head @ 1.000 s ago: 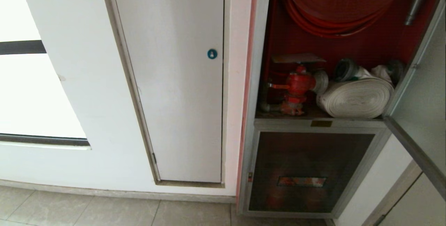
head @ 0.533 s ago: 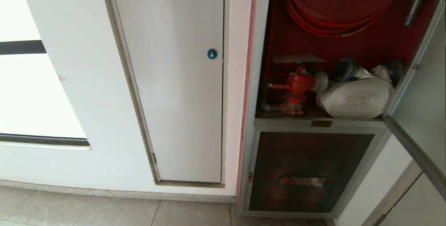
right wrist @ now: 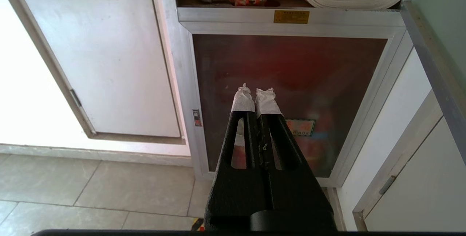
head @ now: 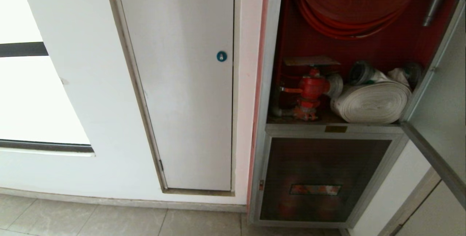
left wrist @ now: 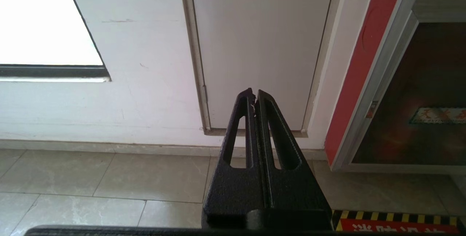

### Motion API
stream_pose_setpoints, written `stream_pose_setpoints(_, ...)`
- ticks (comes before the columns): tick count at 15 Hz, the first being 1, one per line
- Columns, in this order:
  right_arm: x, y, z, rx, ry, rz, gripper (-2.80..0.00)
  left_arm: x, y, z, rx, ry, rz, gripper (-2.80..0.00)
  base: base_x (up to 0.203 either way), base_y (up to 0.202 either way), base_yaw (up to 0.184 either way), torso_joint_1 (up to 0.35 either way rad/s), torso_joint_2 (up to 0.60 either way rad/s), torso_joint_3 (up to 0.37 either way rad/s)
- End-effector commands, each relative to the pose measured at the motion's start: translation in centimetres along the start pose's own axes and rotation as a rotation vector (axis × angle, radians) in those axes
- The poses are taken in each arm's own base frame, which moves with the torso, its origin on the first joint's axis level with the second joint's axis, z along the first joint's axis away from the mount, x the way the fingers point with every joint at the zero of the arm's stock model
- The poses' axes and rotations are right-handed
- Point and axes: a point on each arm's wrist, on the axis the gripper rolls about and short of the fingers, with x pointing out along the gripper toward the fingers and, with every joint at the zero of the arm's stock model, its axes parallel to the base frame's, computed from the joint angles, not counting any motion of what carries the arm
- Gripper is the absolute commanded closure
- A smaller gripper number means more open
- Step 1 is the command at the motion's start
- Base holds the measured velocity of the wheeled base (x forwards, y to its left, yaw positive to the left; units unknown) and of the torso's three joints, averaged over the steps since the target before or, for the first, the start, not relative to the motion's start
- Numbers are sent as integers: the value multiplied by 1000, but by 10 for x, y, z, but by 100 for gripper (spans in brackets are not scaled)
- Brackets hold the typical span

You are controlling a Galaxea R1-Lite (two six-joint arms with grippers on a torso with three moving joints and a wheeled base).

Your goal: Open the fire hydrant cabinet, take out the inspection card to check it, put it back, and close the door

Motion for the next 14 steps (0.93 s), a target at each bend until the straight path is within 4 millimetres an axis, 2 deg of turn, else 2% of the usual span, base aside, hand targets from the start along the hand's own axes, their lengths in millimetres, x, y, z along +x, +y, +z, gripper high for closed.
stream_pose_setpoints(1, 0, 0, -1, 0, 4, 1, 0, 0, 0, 0, 0, 1, 0, 0, 0, 0, 0, 0, 0, 0)
stream_pose_setpoints(14, 0, 0, -1, 0, 4, 1, 0, 0, 0, 0, 0, 1, 0, 0, 0, 0, 0, 0, 0, 0)
